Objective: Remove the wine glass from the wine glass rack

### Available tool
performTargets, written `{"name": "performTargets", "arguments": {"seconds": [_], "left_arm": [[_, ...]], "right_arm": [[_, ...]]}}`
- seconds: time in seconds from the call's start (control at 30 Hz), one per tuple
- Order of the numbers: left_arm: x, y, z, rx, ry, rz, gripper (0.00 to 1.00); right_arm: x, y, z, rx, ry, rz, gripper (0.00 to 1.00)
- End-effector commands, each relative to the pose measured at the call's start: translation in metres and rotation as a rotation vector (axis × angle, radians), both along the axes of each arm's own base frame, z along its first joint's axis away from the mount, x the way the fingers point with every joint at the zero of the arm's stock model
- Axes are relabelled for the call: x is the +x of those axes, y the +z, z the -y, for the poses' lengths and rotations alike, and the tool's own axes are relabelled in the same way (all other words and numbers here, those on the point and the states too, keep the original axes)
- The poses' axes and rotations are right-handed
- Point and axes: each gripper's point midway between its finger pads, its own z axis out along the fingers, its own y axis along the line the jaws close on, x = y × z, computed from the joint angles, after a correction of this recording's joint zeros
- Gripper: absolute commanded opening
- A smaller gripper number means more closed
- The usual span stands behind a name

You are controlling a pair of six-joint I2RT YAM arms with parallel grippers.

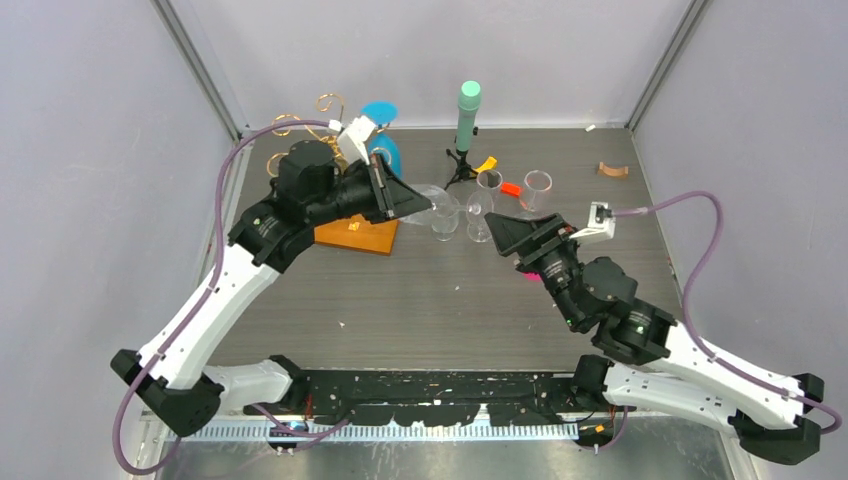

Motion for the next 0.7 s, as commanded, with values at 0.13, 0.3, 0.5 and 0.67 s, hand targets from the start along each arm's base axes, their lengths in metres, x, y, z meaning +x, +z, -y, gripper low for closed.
{"name": "performTargets", "arguments": {"seconds": [0.13, 0.3, 0.5, 0.67], "left_arm": [[-0.004, -0.024, 0.011, 0.385, -0.074, 0.144, 0.00], [0.000, -0.031, 0.038, 0.540, -0.154, 0.176, 0.00], [0.007, -0.067, 0.075, 0.713, -0.253, 0.161, 0.00], [0.013, -0.094, 0.102, 0.804, -0.297, 0.148, 0.00]], "right_arm": [[-0.002, 0.014, 0.071, -0.327, -0.197, -0.033, 0.66], [-0.003, 0.011, 0.093, -0.370, -0.269, -0.051, 0.63], [-0.011, 0.012, 0.122, -0.386, -0.327, -0.067, 0.62], [-0.018, 0.010, 0.142, -0.354, -0.360, -0.070, 0.61]]}}
